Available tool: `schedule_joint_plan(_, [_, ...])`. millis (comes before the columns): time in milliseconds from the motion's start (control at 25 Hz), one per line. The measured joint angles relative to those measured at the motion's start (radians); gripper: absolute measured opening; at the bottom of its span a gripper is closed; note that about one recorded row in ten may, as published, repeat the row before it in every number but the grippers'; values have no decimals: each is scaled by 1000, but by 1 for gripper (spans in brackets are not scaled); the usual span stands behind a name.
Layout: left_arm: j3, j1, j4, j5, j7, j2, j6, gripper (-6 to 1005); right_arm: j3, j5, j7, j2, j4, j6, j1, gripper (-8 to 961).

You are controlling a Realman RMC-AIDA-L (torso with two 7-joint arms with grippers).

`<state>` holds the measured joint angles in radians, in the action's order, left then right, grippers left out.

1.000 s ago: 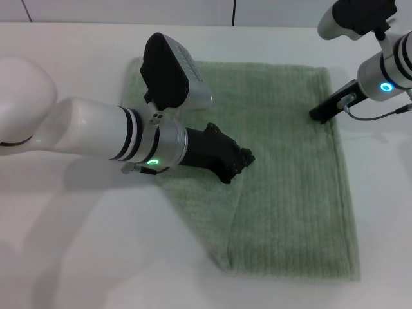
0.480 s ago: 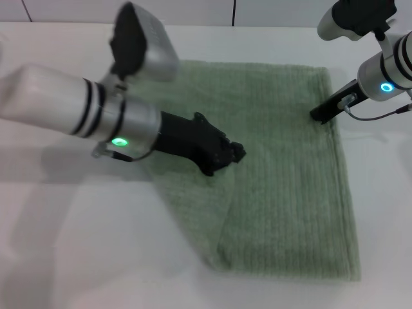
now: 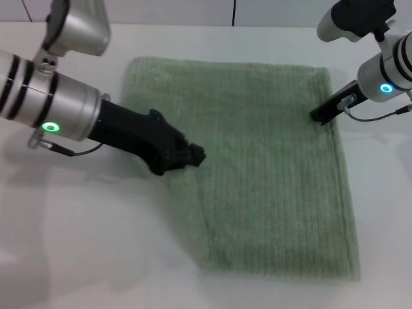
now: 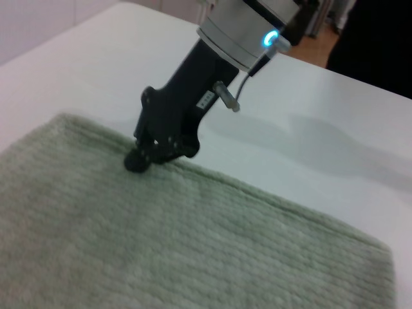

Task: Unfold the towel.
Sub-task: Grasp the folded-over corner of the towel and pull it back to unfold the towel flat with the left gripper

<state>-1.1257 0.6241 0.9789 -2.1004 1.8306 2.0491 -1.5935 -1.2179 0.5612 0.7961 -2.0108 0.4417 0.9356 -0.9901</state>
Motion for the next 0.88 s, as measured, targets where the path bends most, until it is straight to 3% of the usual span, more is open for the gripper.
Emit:
schedule_joint_plan(360, [44, 0, 12, -45, 35, -27, -103, 62, 0, 0, 0, 0, -2, 2, -1, 0])
schedule_joint_plan(880, [49, -4, 73, -130, 114, -28, -167, 71, -3, -1, 0, -2, -2, 5, -6, 0])
